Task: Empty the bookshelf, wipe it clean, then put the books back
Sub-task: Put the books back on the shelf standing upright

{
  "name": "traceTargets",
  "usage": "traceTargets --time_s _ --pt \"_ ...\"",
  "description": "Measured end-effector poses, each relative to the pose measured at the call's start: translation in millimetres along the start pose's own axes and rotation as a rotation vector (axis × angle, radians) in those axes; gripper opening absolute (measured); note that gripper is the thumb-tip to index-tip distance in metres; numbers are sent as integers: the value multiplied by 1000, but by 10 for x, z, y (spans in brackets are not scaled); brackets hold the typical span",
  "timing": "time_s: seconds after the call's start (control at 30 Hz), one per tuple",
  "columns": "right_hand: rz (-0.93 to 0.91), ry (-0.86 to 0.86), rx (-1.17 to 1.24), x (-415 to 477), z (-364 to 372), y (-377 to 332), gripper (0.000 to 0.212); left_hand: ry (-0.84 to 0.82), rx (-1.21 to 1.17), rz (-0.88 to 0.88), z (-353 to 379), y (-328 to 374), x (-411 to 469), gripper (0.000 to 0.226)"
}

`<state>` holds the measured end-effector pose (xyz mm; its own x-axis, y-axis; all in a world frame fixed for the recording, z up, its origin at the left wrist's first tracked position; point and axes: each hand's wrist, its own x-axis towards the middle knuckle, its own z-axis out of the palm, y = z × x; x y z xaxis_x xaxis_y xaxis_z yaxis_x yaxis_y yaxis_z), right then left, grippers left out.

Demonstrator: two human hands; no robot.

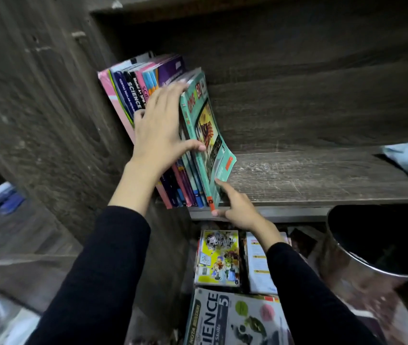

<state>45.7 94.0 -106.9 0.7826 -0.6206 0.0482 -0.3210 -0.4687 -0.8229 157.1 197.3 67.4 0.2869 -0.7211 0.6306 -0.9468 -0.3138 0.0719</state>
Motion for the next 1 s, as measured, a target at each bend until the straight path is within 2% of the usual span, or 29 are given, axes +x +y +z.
traceTargets --time_s 0.1,0.17,0.33,0.57,1.0 --pt "37 102 -29 46 97 47 62 80 44 -1 103 40 27 107" --pt "41 125 -25 60 134 61 56 101 33 8 129 30 46 105" --pt "22 170 -14 45 185 93 58 83 6 63 125 -37 50 102" --pt "21 218 -43 29 212 44 59 130 6 18 185 -1 34 99" --pt "37 147 -233 56 179 -2 51 145 14 5 202 28 -14 94"
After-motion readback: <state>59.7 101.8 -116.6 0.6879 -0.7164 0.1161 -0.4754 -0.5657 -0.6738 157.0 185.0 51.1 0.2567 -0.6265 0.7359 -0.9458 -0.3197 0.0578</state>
